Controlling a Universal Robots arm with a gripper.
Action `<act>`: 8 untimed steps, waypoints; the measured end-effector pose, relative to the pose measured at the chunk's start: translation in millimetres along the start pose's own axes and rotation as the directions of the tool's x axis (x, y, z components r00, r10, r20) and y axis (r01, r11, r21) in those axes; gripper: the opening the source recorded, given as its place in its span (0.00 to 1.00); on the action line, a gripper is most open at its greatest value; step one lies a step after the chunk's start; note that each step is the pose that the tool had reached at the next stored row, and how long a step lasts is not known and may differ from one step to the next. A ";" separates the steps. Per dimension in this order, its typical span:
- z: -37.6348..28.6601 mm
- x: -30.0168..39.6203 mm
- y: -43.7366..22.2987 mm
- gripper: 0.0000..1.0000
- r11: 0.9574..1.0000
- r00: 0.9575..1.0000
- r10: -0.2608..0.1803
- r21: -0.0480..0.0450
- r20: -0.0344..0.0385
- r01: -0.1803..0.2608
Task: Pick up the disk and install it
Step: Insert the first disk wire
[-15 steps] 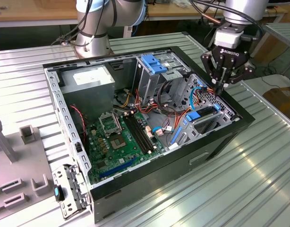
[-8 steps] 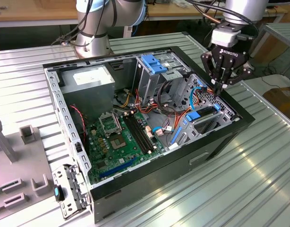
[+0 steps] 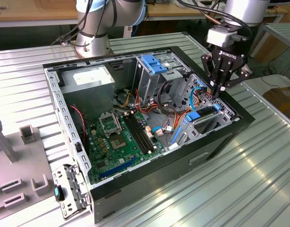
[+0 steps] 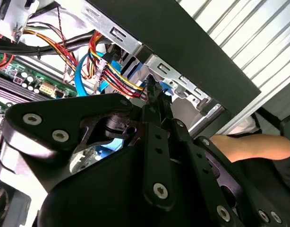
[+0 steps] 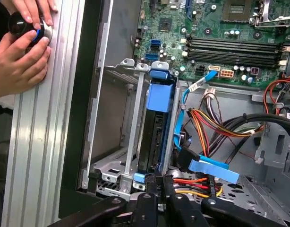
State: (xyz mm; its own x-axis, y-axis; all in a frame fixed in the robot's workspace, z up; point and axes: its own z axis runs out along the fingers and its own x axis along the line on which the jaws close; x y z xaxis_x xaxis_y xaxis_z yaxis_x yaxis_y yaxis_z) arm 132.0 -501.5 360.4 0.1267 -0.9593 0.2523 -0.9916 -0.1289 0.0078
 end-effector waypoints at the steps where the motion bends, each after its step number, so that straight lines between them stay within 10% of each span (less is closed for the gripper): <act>1: 1.0 -0.3 0.1 0.16 0.999 0.999 0.035 -0.009 0.000 -0.035; 5: 3.8 -1.3 1.9 0.16 0.992 0.993 0.122 -0.032 -0.001 -0.122; 8: 4.6 0.7 4.8 0.16 0.992 0.992 0.124 -0.032 0.014 -0.124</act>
State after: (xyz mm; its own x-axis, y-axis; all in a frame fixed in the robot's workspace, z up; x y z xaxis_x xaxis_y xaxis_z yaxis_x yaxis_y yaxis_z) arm 127.4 -503.9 356.2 0.0031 -0.9714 0.2373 -1.0000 -0.0013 0.0078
